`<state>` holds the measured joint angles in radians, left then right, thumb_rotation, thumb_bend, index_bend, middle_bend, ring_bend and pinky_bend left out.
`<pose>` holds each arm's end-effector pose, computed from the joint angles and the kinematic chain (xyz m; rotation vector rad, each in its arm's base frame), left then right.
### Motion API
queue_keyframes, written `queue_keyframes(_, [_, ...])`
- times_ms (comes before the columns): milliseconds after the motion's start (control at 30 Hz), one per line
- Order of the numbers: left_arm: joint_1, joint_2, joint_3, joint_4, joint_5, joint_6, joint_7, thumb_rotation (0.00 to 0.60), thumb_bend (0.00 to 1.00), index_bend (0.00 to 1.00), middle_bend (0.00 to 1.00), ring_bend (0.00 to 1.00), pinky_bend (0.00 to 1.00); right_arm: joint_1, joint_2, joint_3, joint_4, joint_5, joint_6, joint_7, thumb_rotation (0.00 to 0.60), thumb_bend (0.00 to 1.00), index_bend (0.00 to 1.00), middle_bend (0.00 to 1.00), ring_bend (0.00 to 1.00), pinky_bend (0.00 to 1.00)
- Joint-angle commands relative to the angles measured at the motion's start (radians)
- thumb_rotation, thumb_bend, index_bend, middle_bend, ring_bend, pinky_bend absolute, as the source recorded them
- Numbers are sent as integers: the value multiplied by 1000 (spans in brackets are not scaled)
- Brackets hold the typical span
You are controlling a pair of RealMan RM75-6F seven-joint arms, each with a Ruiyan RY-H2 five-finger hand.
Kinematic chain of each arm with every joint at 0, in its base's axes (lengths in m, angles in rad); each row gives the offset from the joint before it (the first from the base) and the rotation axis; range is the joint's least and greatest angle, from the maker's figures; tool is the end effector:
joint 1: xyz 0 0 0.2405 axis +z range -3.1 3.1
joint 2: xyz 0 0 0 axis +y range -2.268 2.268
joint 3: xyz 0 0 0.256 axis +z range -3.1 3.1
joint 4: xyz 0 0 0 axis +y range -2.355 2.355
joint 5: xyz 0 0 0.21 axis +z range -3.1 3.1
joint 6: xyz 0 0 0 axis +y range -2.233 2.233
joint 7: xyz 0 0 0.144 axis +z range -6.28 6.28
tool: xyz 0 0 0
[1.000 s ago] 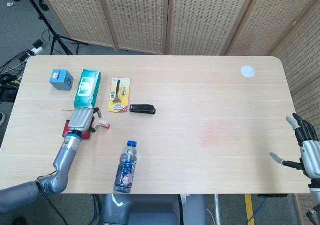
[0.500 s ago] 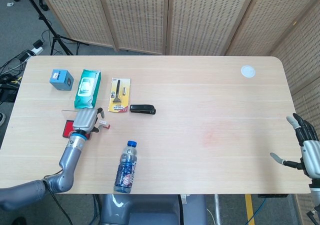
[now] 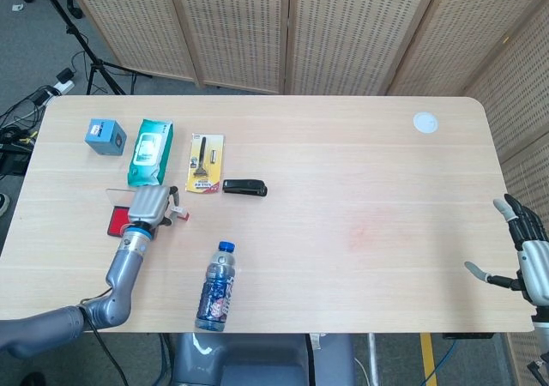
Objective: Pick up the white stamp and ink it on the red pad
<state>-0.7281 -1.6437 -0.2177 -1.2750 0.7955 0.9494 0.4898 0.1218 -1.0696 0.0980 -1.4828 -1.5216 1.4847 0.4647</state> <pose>-0.2087 0.3699 -0.0225 -1.6193 -1.0693 -0.6708 -0.3242 -0.2051 0.1958 1.2844 -1.0513 1.1996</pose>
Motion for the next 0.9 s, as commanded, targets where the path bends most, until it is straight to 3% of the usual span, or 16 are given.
queue_keyframes(33, [-2, -4, 1, 3, -4, 0, 2, 600, 342, 577, 985, 1000, 958, 0, 0, 0, 0, -1, -1, 2, 600, 0, 0, 0, 0, 0])
queue_keyframes(333, [-4, -2, -2, 3, -11, 4, -1, 600, 352, 624, 985, 1000, 958, 0, 0, 0, 3, 1, -1, 6, 600, 0, 0, 0, 0, 0])
queue_keyframes(500, [4, 45, -14, -55, 7, 26, -15, 600, 360, 639, 985, 1000, 958, 1, 0, 0, 3, 0, -3, 7, 600, 0, 0, 0, 0, 0])
queue_keyframes(633, [17, 134, -25, -164, -5, 37, -9, 600, 367, 639, 985, 1000, 958, 1, -1, -1, 2, -3, -2, 5, 600, 0, 0, 0, 0, 0])
queue_keyframes(900, [27, 384, -20, -438, -127, 29, 68, 600, 371, 652, 985, 1000, 958, 1, -4, -6, -5, -12, 1, -11, 600, 0, 0, 0, 0, 0])
